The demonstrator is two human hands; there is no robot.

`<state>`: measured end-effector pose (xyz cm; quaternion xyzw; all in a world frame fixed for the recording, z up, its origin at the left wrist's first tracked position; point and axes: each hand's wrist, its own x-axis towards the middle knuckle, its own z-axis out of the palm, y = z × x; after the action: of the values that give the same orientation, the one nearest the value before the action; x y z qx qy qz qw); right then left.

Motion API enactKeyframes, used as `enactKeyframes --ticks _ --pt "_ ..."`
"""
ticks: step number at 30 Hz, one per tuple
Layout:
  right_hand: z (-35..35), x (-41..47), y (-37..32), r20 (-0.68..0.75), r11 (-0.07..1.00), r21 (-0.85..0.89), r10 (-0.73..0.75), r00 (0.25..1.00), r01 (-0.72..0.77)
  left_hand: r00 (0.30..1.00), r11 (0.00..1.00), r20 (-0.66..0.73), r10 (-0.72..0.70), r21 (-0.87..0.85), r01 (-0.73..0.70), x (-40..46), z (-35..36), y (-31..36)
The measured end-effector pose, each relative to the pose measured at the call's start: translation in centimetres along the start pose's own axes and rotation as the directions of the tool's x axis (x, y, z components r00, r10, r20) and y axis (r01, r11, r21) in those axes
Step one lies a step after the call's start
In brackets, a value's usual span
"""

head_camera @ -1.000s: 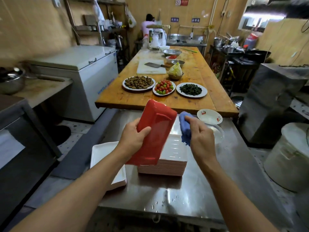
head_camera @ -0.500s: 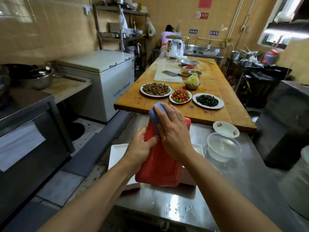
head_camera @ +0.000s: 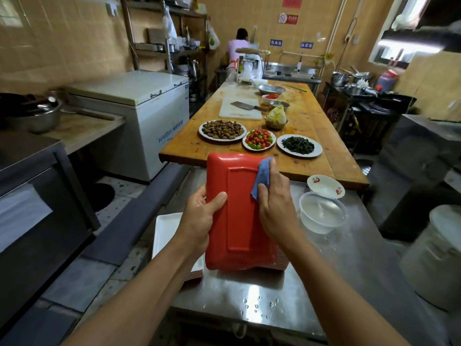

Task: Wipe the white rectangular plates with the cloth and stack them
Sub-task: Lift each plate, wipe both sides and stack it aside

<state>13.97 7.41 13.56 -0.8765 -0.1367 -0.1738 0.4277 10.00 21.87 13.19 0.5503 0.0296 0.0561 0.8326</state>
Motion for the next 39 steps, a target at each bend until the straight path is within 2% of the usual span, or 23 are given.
enactKeyframes --ticks 4,7,11,13,16,18,20,21,23,25,27,30,35,39 --pt "0.0 -3.2 0.7 0.044 0.996 -0.015 0.085 0.995 -0.085 0.998 0.990 -0.063 0.015 -0.140 -0.024 1.2 0.5 -0.2" --pt "-1.0 -4.3 1.1 0.072 0.977 0.141 0.153 0.986 -0.162 0.996 0.985 -0.088 0.008 -0.170 -0.023 1.8 0.7 -0.8" --pt "-2.6 -3.4 1.3 0.141 0.876 0.325 0.327 0.935 -0.355 0.996 0.985 -0.059 -0.065 -0.163 0.055 1.9 1.1 -2.0" --pt "-3.2 -3.1 1.6 0.141 0.852 0.367 0.346 0.927 -0.374 0.991 0.987 0.007 -0.133 -0.091 0.133 1.8 0.9 -2.1" --pt "-4.2 -2.8 2.3 0.155 0.869 0.332 0.334 0.930 -0.367 0.987 0.970 0.031 -0.159 0.193 0.150 1.8 0.0 -1.1" --pt "-5.2 -2.7 2.7 0.184 0.893 0.279 0.311 0.933 -0.353 0.999 0.932 -0.004 -0.049 0.360 0.047 2.4 -0.7 0.7" --pt "-6.4 -2.6 3.0 0.252 0.905 0.262 0.271 0.929 -0.335 0.997 0.862 0.069 0.041 0.502 -0.071 3.2 -1.0 2.9" --pt "-6.9 -2.6 3.0 0.290 0.909 0.261 0.247 0.925 -0.324 0.989 0.822 0.146 0.029 0.559 -0.106 3.6 -1.1 3.8" --pt "-7.9 -2.4 3.0 0.353 0.921 0.245 0.206 0.913 -0.303 0.948 0.779 0.295 -0.118 0.619 -0.096 4.3 -0.7 5.3" --pt "-8.5 -2.1 3.0 0.388 0.938 0.218 0.171 0.906 -0.270 0.880 0.782 0.399 -0.259 0.622 -0.052 4.5 -0.2 5.8" --pt "-8.9 -1.7 3.1 0.382 0.959 0.193 0.122 0.916 -0.209 0.852 0.812 0.434 -0.293 0.583 -0.018 4.3 0.2 5.6" --pt "-8.8 -1.1 2.8 0.315 0.984 0.149 0.046 0.948 -0.098 0.878 0.866 0.415 -0.239 0.500 0.000 3.7 0.5 5.0" --pt "-5.6 0.7 0.2 0.207 0.992 0.038 -0.122 0.971 0.117 0.919 0.849 0.353 -0.177 0.527 -0.039 3.1 1.3 3.8" --pt "-3.7 1.8 -1.6 0.157 0.967 -0.089 -0.225 0.962 0.240 0.944 0.861 0.307 -0.118 0.506 -0.057 2.6 1.0 3.6"
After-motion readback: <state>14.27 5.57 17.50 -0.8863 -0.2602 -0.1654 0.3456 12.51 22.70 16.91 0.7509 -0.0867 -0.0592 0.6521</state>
